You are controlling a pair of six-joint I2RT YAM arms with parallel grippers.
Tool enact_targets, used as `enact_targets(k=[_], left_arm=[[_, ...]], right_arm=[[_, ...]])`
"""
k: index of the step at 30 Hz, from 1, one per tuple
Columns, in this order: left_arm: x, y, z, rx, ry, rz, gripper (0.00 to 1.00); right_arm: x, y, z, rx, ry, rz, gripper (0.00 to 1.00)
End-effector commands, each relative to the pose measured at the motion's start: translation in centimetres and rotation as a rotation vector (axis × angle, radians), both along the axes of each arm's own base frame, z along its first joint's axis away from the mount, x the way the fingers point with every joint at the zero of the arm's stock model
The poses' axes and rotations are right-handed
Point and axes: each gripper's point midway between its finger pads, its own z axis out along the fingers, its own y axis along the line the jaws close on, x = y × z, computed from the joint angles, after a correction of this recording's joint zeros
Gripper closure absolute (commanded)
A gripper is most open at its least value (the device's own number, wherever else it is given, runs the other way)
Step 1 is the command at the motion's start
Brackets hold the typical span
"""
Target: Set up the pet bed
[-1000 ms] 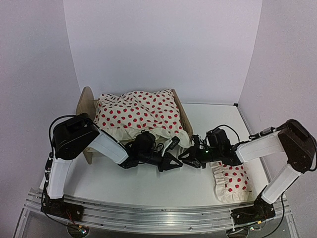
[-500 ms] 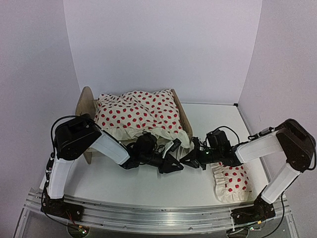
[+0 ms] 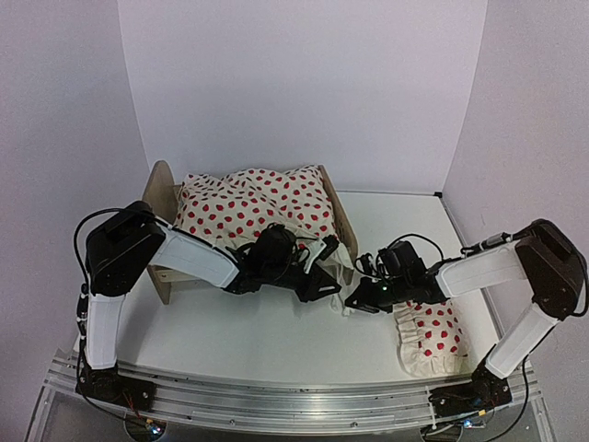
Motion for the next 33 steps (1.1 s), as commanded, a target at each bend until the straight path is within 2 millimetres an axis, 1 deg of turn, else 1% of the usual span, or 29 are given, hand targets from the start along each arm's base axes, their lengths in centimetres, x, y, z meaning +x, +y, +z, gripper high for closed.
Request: enact_targets(k=[1, 5, 10, 13, 18, 23, 25, 30, 33], left_arm=[[1.5, -1.9, 4.9, -0.114, -0.032, 0.081, 0.71], [4.4, -2.0, 3.0, -0.077, -0.015, 0.245, 0.71], [6.3, -2.4, 3.0, -0.098, -0.051, 0.37, 0.68], [7.6, -2.3, 2.3, -0.097, -0.037, 0.471, 0.71], [8.9, -1.4, 1.2, -0.083, -0.026, 0.589, 0.74], [10.3, -0.7, 0.2, -0.07, -0.063, 0.685, 0.75], [10.9, -0.5, -0.4, -0.057, -0.068, 0.717, 0.77], [11.2, 0.0, -1.6, -0.009, -0.065, 0.754, 0.79], [11.5, -0.1, -2.0, -0.004, -0.063, 0.77, 0.79]], right_arm=[[2.5, 0.8, 1.2, -0.006, -0.126, -0.006, 1.0], [2.6, 0.4, 1.3, -0.001, -0.14, -0.028, 1.0], [2.7, 0.3, 2.1, 0.036, -0.169, -0.058, 1.0], [2.8, 0.5, 2.3, 0.072, -0.168, -0.078, 1.0], [2.9, 1.2, 2.7, 0.106, -0.165, -0.068, 1.0], [2.8, 1.6, 2.9, 0.14, -0.152, -0.062, 1.0], [2.7, 1.7, 2.9, 0.149, -0.15, -0.063, 1.0], [2.5, 2.0, 3.3, 0.17, -0.138, -0.048, 1.0], [2.3, 2.2, 3.2, 0.177, -0.128, -0.04, 1.0]])
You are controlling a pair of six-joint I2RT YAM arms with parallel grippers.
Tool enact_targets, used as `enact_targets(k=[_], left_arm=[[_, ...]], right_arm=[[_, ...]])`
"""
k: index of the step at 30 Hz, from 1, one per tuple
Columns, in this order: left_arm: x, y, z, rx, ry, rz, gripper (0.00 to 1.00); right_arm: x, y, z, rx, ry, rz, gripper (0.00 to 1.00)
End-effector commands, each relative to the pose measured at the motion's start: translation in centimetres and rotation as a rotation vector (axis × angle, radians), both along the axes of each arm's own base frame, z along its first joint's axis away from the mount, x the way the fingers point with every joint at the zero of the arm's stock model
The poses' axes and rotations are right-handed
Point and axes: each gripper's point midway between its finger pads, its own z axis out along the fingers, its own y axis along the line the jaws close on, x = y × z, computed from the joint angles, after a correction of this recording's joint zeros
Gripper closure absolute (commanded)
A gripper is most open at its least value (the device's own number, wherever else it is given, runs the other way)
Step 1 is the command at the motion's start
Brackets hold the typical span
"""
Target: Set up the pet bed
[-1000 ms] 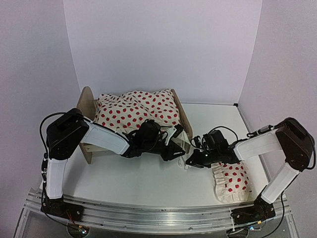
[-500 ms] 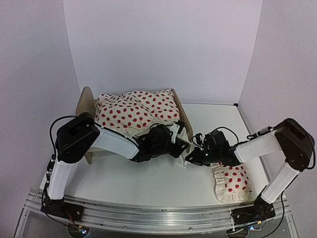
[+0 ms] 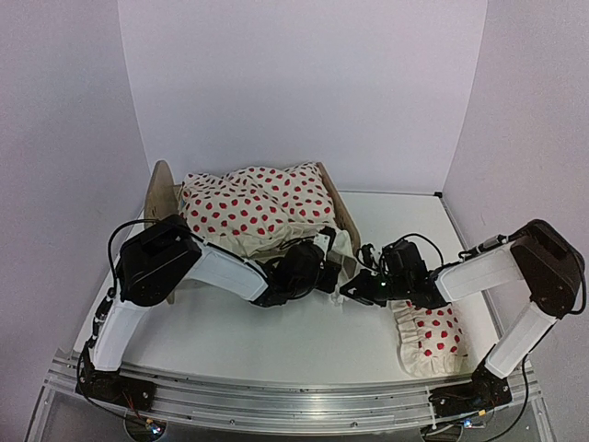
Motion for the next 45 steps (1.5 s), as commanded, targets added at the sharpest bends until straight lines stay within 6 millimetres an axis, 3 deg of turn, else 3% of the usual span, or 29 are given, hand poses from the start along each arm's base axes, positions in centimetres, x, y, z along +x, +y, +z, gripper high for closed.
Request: enact_targets(k=[1, 7, 11, 18, 22, 26, 30, 37, 43, 45], left_arm=[[3.2, 1.2, 0.0, -0.002, -0.023, 0.13, 0.78], [3.0, -1.0, 2.6, -0.08, -0.128, 0.025, 0.76], [1.4, -2.1, 3.1, -0.099, -0.137, -0.088, 0.82], [0.2, -1.8, 4.5, -0.099, -0.206, -0.138, 0.8], [0.1, -2.0, 4.2, -0.106, -0.184, -0.132, 0.79], [-1.3, -1.5, 2.7, -0.07, -0.115, -0.166, 0.78], [-1.9, -0.7, 3.0, -0.06, -0.121, -0.179, 0.76], [-1.1, -1.7, 5.0, -0.127, -0.21, -0.175, 0.69], [0.3, -2.6, 4.0, -0.1, -0.249, -0.118, 0.65], [0.6, -2.6, 4.5, -0.137, -0.275, -0.099, 0.65]], right_arm=[[-0.1, 0.9, 1.3, 0.054, -0.014, 0.024, 1.0], [-0.2, 1.0, 1.2, 0.056, -0.007, 0.028, 1.0], [-0.4, 0.9, 1.0, 0.057, 0.003, 0.031, 1.0], [-0.7, -0.3, 0.5, 0.061, 0.029, 0.007, 1.0], [-0.9, -0.6, 0.5, 0.068, 0.038, 0.008, 1.0], [-1.0, -0.6, 0.3, 0.07, 0.052, 0.012, 1.0], [-0.9, -0.7, 0.3, 0.067, 0.048, 0.01, 1.0], [-1.0, -0.7, -0.2, 0.064, 0.065, 0.009, 1.0], [-0.9, -1.1, -0.1, 0.059, 0.048, 0.006, 1.0], [-0.6, -1.0, 0.1, 0.068, 0.049, 0.007, 1.0]])
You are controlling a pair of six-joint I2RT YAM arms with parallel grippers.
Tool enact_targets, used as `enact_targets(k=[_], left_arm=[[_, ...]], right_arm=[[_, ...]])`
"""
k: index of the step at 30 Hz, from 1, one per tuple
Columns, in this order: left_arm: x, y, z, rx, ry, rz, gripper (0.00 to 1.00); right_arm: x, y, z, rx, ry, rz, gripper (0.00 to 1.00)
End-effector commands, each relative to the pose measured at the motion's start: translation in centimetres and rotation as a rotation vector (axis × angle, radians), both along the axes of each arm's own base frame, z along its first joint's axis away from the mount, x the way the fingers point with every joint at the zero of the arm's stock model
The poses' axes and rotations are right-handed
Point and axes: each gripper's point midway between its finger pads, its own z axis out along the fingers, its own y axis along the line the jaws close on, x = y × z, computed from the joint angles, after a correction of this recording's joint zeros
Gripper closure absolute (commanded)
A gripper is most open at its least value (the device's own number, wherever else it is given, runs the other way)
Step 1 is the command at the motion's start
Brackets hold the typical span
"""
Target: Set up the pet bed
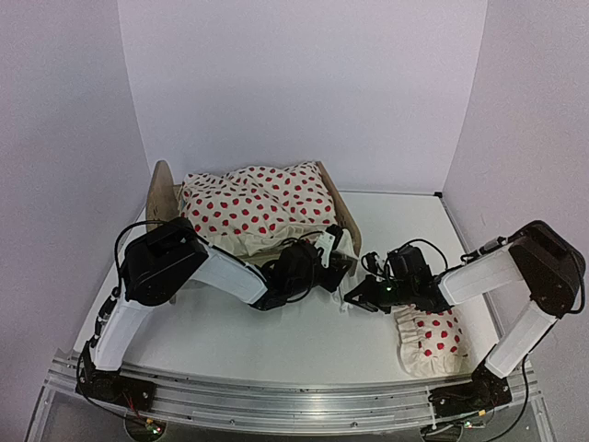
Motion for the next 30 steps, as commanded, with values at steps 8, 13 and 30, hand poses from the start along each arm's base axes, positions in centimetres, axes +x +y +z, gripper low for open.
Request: enact_targets(k=[8, 13, 30], left_arm=[[1.5, -1.5, 2.4, -0.126, -0.129, 0.071, 0.63], [3.3, -1.2, 1.3, -0.074, -0.158, 0.165, 0.7], [0.7, 1.3, 3.7, -0.019, -0.089, 0.063, 1.0]], right_arm=[[1.2, 1.1, 2.3, 0.068, -0.054, 0.041, 1.0], [1.3, 0.9, 2.7, 0.073, -0.062, 0.027, 1.0], [5.8, -2.8, 4.9, 0.0, -0.158, -0.003, 1.0]])
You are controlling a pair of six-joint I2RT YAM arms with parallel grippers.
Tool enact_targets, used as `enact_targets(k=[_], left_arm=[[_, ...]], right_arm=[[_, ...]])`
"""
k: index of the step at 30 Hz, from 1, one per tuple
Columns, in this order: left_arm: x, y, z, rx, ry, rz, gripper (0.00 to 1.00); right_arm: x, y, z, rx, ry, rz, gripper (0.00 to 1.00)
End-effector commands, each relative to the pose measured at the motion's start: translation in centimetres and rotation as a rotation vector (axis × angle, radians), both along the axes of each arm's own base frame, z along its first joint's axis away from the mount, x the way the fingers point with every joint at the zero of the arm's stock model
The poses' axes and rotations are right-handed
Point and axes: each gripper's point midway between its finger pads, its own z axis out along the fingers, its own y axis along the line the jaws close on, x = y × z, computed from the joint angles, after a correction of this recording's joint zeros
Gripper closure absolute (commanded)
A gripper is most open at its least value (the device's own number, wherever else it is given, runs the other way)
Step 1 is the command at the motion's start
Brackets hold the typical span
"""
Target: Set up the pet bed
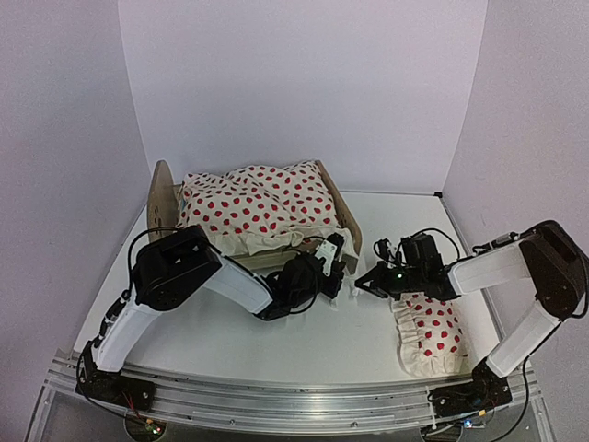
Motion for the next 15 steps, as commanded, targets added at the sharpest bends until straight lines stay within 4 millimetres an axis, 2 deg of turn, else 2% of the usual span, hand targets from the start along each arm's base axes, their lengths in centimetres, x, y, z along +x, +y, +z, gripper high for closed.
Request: enact_targets(k=[1, 5, 10, 15], left_arm=[[-0.7, 1.5, 5.3, -0.041, 0.047, -0.053, 1.0], [-2.0, 1.6, 5.4, -0.036, 0.125, -0.118, 1.0], [-3.2, 1.1, 5.2, -0.049, 0.186, -0.216, 1.0], [-3.9, 1.1, 4.1, -0.029, 0.256, -0.261, 1.0]], right_arm=[[3.9, -0.2, 3.5, -0.009, -0.123, 0.04, 1.0], [5.5, 0.9, 4.7, 0.026, -0.146, 0.082, 1.0], [5.4, 1.7, 4.9, 0.041, -0.16, 0.136, 1.0], [5.1, 3.5, 6.2, 0.103, -0.195, 0.199, 1.0]])
